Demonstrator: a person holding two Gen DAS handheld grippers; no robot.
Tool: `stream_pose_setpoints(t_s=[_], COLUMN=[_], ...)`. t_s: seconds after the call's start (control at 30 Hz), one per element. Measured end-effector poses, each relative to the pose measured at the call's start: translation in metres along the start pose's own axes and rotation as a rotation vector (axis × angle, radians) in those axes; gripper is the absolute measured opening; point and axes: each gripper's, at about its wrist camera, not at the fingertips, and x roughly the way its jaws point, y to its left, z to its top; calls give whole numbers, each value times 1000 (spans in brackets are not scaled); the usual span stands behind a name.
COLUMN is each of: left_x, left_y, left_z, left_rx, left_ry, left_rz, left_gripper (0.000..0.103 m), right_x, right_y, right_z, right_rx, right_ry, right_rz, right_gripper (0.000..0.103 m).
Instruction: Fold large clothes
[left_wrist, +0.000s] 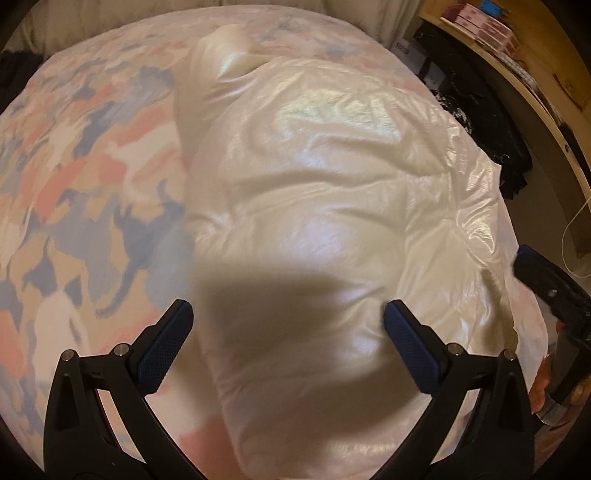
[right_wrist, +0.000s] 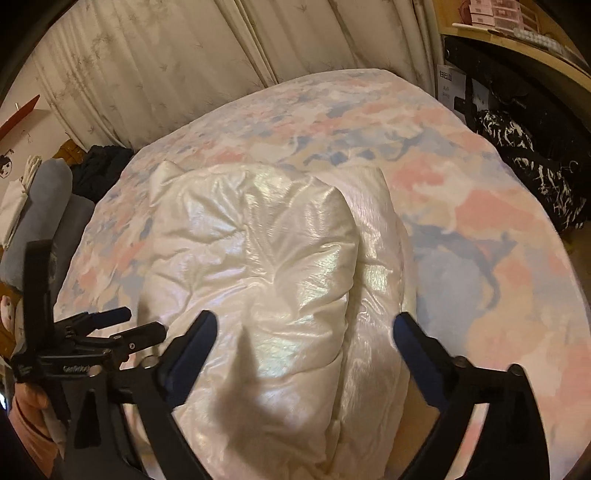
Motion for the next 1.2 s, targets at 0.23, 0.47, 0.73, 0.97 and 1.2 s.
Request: stream_pose_setpoints(t_s=[0.23, 0.47, 0.73, 0.97, 1.2], left_x=[-12, -1, 21, 27, 26], left_y=[12, 19, 28, 29, 24], left_z=[-7, -12, -19, -23, -20], left_rx=[-9, -27, -81, -64, -55], left_ry=[41, 75, 100, 84, 113], left_rz=[-45, -113, -219, -241, -216], left_gripper=[102, 102, 103, 103, 103], right_x=[-30, -30, 16, 49, 50], right_y=[6, 9, 6, -30, -42], right_z=[7, 13, 6, -4, -6], right_rx=[10, 23, -48, 109, 153], right_ry=[-9, 28, 164, 286, 329], right_rz=[53, 92, -15, 115, 165], right_gripper=[102, 103, 103, 103, 103])
